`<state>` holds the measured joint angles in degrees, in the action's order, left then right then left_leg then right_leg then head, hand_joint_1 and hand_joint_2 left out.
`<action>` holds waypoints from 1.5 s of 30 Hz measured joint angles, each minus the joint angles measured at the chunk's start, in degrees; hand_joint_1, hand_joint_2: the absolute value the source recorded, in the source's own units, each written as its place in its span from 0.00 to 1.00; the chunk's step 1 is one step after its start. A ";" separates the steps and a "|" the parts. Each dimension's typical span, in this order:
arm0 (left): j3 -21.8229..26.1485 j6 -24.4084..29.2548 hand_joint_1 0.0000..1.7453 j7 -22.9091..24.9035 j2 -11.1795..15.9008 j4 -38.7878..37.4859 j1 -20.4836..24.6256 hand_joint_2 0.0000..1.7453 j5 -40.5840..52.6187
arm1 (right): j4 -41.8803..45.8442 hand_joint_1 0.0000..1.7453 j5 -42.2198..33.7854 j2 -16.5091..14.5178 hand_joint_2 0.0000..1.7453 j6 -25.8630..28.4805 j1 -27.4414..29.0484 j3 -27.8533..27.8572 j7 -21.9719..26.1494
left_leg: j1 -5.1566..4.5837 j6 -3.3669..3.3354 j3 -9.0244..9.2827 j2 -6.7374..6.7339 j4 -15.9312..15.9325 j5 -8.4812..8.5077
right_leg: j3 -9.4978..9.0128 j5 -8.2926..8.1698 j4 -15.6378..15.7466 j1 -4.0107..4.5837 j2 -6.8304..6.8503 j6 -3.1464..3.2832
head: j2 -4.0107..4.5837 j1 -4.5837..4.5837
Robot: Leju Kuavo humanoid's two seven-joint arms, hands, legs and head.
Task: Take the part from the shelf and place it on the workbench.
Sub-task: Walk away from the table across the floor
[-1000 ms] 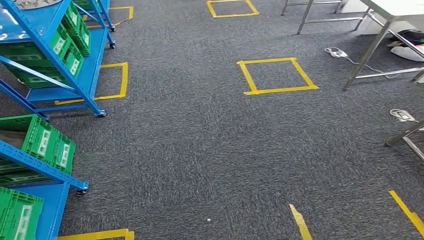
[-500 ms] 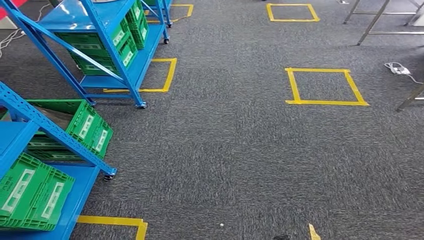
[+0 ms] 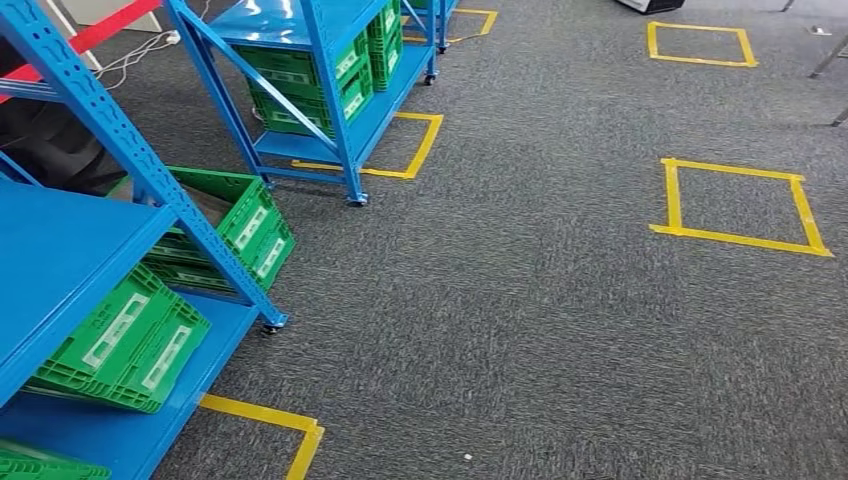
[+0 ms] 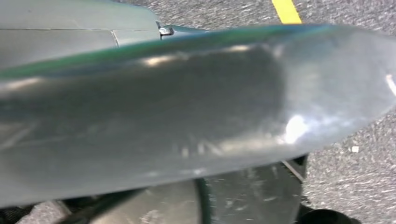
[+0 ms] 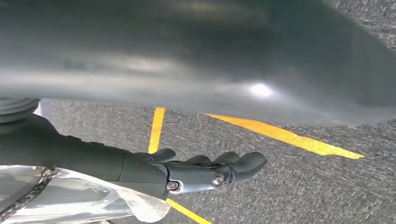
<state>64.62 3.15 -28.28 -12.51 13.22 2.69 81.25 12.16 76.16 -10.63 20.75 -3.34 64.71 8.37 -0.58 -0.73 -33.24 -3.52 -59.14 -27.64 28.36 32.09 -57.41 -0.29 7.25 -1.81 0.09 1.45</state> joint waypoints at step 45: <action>5.69 -0.57 0.00 -0.81 -1.75 -0.11 2.38 0.00 -9.98 | -0.25 0.00 10.96 -0.15 0.00 -0.19 -0.69 -7.56 0.13 | 0.43 -0.12 0.16 10.65 0.79 0.77 | 2.75 -2.17 -0.64 -0.73 -11.24 0.33 | 0.00 -0.62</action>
<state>70.32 2.58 -29.09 -14.26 13.11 5.07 71.27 11.91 87.11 -10.78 20.57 -4.03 57.14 8.50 -0.15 -0.85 -33.08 7.13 -58.35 -26.87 31.12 29.92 -58.06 -1.02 -3.99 -1.49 0.09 0.83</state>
